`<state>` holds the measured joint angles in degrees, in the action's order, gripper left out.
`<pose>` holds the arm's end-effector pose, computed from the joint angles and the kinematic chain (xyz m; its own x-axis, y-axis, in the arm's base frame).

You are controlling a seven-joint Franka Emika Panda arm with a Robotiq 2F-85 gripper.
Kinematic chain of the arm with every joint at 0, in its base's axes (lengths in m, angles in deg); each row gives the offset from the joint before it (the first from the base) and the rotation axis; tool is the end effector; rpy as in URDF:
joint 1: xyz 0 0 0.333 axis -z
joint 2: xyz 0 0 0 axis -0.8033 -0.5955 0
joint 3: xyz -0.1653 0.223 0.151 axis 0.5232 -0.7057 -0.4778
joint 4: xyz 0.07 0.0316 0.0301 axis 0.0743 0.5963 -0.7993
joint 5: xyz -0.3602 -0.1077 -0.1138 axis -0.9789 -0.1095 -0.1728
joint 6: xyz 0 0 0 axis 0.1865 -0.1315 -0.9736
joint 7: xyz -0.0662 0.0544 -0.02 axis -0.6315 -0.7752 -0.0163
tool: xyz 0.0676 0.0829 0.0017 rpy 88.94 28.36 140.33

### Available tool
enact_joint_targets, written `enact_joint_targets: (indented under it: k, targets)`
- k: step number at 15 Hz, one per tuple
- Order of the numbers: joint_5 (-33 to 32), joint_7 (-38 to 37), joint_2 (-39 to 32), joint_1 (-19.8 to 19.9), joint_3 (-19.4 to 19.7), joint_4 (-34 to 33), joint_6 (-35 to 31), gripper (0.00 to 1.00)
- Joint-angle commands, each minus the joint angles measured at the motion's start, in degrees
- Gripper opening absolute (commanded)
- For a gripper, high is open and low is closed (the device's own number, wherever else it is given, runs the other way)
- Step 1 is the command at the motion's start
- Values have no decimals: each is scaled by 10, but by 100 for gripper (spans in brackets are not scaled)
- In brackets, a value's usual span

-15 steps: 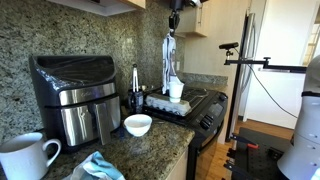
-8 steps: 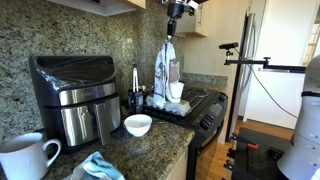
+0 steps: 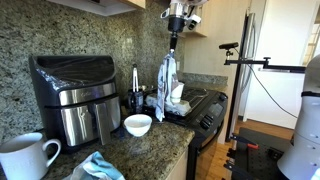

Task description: Use the towel on the bowl to wipe the countertop then put it back

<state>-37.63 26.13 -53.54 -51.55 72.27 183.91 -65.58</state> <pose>0.5202 -0.0737 0.5262 0.8555 0.4996 0.1362 0.5099 -0.8585 -0.0537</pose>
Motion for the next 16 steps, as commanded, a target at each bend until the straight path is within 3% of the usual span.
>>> enact_joint_targets:
  k: [1, 7, 16]
  targets:
    - [19, 34, 12, -5, -3, 38, -18, 4]
    - [39, 54, 3, -14, -9, 65, -18, 4]
    - [25, 43, -7, -11, -9, 54, -7, 4]
